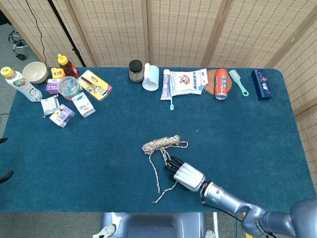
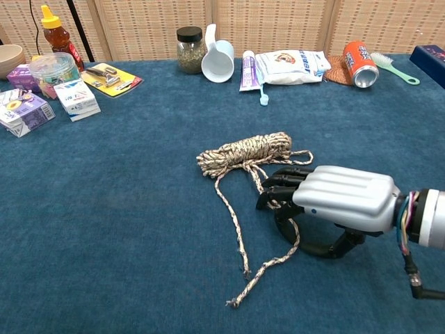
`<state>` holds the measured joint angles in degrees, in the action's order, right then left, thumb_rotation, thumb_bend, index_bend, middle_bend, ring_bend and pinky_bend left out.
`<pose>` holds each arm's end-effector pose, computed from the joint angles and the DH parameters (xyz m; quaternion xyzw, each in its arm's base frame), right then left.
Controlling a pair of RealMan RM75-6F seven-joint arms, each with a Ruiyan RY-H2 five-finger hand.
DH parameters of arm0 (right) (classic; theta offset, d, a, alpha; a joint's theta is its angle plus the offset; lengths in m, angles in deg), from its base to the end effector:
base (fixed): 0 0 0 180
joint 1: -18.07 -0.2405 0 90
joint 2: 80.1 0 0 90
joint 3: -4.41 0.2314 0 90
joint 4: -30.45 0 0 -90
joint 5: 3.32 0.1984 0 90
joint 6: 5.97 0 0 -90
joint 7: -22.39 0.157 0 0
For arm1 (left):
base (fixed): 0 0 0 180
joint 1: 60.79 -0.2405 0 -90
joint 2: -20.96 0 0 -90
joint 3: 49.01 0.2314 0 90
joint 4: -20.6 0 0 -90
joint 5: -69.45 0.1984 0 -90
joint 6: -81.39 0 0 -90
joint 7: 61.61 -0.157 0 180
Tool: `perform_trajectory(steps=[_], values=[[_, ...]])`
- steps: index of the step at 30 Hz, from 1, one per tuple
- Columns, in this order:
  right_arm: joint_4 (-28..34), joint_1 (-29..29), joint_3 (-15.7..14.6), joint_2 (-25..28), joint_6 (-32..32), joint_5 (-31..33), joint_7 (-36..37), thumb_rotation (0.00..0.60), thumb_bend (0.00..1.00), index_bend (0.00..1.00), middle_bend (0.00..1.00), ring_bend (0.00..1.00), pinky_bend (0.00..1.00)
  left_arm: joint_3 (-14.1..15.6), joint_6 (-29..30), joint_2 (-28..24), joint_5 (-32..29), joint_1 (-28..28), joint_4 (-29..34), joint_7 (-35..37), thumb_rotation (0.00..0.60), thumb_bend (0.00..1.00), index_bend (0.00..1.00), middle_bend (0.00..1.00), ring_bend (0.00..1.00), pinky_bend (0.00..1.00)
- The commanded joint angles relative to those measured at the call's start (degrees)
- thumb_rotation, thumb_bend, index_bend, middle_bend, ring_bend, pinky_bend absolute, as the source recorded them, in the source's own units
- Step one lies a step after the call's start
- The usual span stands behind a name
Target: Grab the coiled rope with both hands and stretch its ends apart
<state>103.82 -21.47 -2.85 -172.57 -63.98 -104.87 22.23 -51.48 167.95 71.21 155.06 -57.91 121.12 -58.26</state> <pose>-0.1509 -0.2469 -0.0633 0.8768 -0.2431 0.3520 0.2197 -0.2768 0.1791 0.2183 -0.5896 -0.3786 -0.3745 0.6073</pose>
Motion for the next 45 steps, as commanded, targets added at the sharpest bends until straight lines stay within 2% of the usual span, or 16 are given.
perform_trajectory(steps=[1, 32, 45], values=[[0.0, 0.0, 0.0, -0.1, -0.1, 0.0, -0.1, 0.600, 0.46, 0.50, 0.18, 0.00, 0.00, 0.0, 0.1, -0.1, 0.0, -0.1, 0.0, 0.0, 0.600, 0.13, 0.18, 0.06, 0.06, 0.00], [0.1, 0.5, -0.3, -0.6, -0.8, 0.6, -0.6, 0.600, 0.50, 0.58, 0.25, 0.02, 0.00, 0.2, 0.8, -0.7, 0.3, -0.6, -0.2, 0.9, 0.600, 0.13, 0.18, 0.06, 0.06, 0.00], [2.1, 1.4, 0.6, 0.7, -2.8, 1.4, -0.7, 0.600, 0.50, 0.59, 0.26, 0.03, 0.00, 0.5, -0.1, -0.6, 1.6, 0.1, 0.0, 0.1, 0.600, 0.13, 0.18, 0.06, 0.06, 0.00]])
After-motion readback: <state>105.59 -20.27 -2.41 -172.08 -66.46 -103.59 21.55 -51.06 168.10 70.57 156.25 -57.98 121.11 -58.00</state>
